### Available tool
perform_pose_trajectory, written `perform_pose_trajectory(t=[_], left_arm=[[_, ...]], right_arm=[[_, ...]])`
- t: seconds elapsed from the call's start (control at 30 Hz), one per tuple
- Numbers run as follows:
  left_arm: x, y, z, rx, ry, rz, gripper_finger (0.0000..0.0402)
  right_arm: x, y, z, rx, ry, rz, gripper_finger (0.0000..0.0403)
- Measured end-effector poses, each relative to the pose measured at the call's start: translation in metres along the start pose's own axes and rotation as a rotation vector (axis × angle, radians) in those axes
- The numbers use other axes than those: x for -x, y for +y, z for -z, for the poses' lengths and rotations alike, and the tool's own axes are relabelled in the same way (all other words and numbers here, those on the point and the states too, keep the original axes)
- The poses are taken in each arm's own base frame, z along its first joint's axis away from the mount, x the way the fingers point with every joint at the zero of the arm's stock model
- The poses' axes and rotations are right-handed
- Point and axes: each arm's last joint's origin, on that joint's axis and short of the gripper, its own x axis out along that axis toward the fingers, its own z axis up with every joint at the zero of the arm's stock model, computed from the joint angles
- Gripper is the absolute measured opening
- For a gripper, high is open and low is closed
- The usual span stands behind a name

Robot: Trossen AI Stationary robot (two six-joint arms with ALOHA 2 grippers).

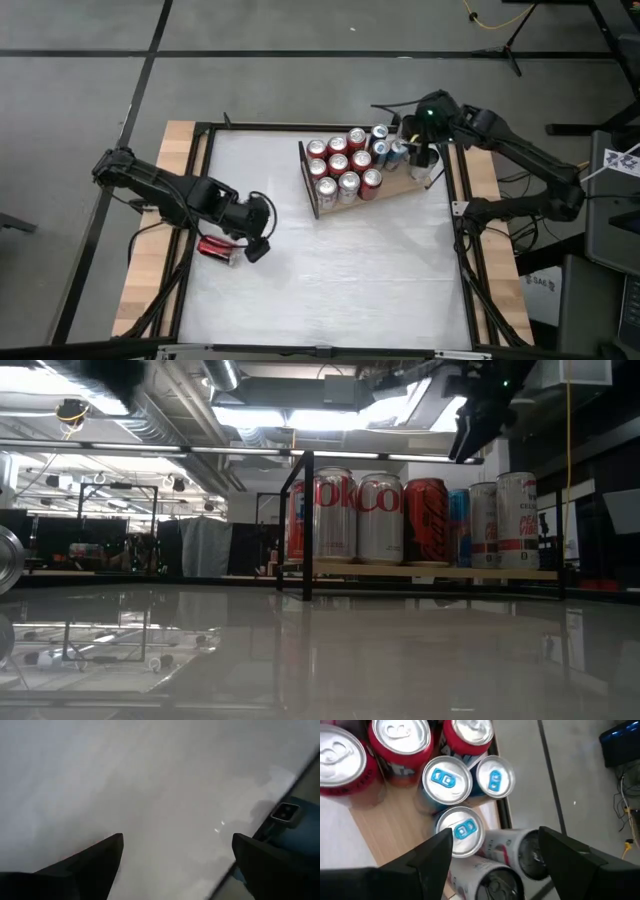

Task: Place canned beverage on shelf
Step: Put the red soda can on the shelf

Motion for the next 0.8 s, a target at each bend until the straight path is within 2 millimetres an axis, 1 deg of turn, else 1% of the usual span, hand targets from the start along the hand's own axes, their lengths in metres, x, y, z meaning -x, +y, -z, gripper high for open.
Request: perform_pose_trajectory(t=[0.1, 0.13, 0.2, 0.37, 0.5, 0.67, 0.8], left_arm=[[-0.001, 0.003, 0.011, 0.161, 0.085, -0.053, 0.0364], [-0.001, 0.003, 0.015, 0.183, 0.100, -0.068, 0.0364], [-0.001, 0.002, 0.022, 0.157, 0.127, -0.085, 0.0364], [0.000, 0.000, 0.040, -0.136, 0.166, -0.116, 0.0364], [-0.005, 0.006, 0.056, -0.327, 0.215, -0.191, 0.0364], [-0.024, 0.022, 0.079, -0.472, 0.328, -0.314, 0.0364], [-0.042, 0.037, 0.089, -0.571, 0.390, -0.380, 0.0364]], right_arm=[[0.010, -0.002, -0.003, -0.032, -0.041, -0.006, 0.0282], [0.013, -0.003, -0.003, -0.042, -0.056, -0.011, 0.0282], [0.018, -0.002, -0.004, -0.054, -0.090, -0.033, 0.0282], [0.023, 0.000, -0.006, -0.062, -0.171, -0.127, 0.0282], [0.023, 0.002, -0.008, -0.106, -0.211, -0.205, 0.0282], [0.026, 0.017, -0.018, -0.085, -0.248, -0.273, 0.0282], [0.029, 0.033, -0.027, -0.042, -0.274, -0.314, 0.0282]])
